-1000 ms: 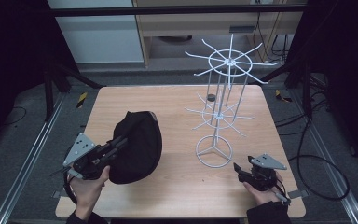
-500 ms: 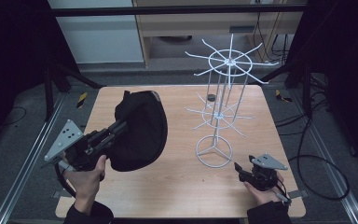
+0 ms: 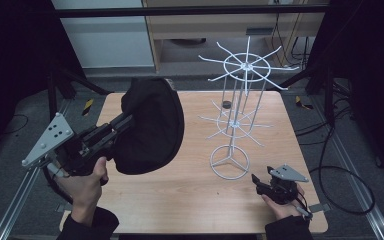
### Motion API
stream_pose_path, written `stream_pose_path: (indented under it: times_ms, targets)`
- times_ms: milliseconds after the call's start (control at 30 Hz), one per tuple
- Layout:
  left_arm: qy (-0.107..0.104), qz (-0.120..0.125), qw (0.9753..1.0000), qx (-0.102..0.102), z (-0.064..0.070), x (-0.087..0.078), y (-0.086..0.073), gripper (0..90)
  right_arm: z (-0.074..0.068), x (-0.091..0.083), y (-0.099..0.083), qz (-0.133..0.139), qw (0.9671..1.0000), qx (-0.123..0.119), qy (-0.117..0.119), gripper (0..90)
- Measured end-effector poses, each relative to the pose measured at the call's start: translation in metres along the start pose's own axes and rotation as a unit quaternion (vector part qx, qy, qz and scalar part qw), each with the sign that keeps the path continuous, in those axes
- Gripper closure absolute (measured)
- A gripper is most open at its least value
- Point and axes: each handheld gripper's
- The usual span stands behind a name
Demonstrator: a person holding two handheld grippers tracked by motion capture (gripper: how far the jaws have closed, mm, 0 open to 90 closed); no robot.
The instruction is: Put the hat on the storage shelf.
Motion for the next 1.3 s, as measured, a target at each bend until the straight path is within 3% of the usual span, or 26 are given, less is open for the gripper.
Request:
stream_pose_path:
  times_ms: [400, 700, 967, 1300]
  targets:
    - [-0.013, 0.015, 0.9995, 0.026, 0.011, 0.004, 0.036, 80.2, 0.000, 0.000, 0.000, -0.001, 1.0000, -0.002, -0.001, 35.9]
    - [-0.032, 0.024, 0.9987, 0.030, 0.025, 0.011, 0.048, 80.2, 0.000, 0.001, 0.000, -0.001, 1.0000, -0.003, -0.002, 35.8]
    - [-0.047, 0.029, 0.9978, 0.036, 0.041, 0.034, 0.061, 80.2, 0.000, 0.001, 0.000, -0.001, 1.0000, -0.005, -0.002, 35.7]
    - [-0.054, 0.011, 0.9979, 0.033, 0.046, 0.068, 0.058, 80.1, -0.001, 0.001, 0.000, -0.001, 1.0000, -0.009, 0.000, 35.7]
Point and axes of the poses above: each handheld gripper's, and its own axes: x roughly forward along the jaws, y roughly out of its top, z roughly to its right
